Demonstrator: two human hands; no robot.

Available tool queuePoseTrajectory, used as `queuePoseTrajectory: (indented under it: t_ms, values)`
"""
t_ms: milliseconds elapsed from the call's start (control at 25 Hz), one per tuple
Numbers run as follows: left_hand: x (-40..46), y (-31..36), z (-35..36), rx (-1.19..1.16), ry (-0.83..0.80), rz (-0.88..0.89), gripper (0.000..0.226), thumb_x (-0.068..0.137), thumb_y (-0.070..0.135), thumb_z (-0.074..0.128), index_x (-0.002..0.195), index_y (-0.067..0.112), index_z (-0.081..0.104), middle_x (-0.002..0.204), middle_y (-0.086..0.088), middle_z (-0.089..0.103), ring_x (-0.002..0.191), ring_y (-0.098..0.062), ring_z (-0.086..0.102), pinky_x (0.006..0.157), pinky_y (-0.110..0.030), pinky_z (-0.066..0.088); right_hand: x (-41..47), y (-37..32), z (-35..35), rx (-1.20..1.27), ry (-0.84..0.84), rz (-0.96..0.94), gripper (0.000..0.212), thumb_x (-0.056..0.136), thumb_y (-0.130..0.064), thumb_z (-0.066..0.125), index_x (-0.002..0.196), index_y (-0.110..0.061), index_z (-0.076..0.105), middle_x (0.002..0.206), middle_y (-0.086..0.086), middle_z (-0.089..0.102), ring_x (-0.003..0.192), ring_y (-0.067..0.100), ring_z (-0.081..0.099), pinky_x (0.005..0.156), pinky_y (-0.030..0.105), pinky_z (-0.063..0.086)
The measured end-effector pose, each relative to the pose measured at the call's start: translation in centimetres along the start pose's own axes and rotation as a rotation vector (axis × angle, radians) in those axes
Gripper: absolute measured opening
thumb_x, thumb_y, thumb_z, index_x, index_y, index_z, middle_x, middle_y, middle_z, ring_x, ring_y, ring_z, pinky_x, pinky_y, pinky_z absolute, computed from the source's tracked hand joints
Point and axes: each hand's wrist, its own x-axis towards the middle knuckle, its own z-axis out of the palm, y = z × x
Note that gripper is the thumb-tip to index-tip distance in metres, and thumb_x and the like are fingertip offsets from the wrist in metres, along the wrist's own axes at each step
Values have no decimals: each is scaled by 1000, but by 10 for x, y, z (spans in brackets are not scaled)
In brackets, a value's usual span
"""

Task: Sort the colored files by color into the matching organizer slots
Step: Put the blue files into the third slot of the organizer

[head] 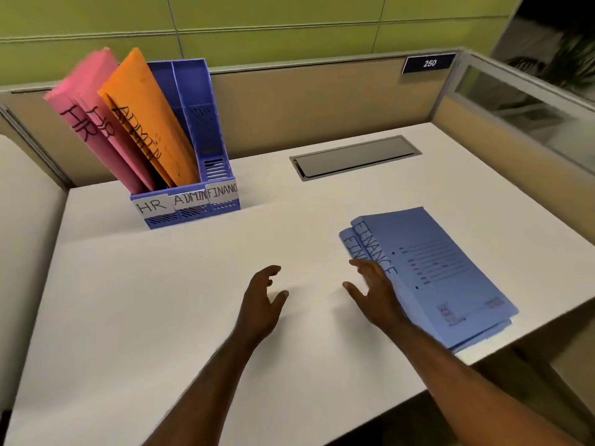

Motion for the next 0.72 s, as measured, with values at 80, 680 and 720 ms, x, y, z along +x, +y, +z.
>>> queuePoseTrajectory:
  t_ms: [80,680,720]
  values:
    - [-2,10,28,7,-21,8,48,87,14,67,131,23,49,130,14,48,112,-12,53,89,-26,42,-3,21,-26,-71,66,-16,43,82,-15,73,122,-12,59,120,0,56,113,12,52,98,22,39]
    - [4,102,213,56,-77,-86,56,87,19,68,137,18,42,143,-2,42,126,-19,45,103,-41,44,21,178,-200,-131,160,230,47,85,-16,70,129,-9,55,131,13,53,121,31,51,102,42,44]
    - [8,105,221,57,-88,-91,57,86,18,68,137,17,42,143,-3,41,126,-21,45,103,-42,44,22,185,-206,-124,157,259,49,85,-18,70,131,-8,53,133,12,52,122,30,50,102,41,45]
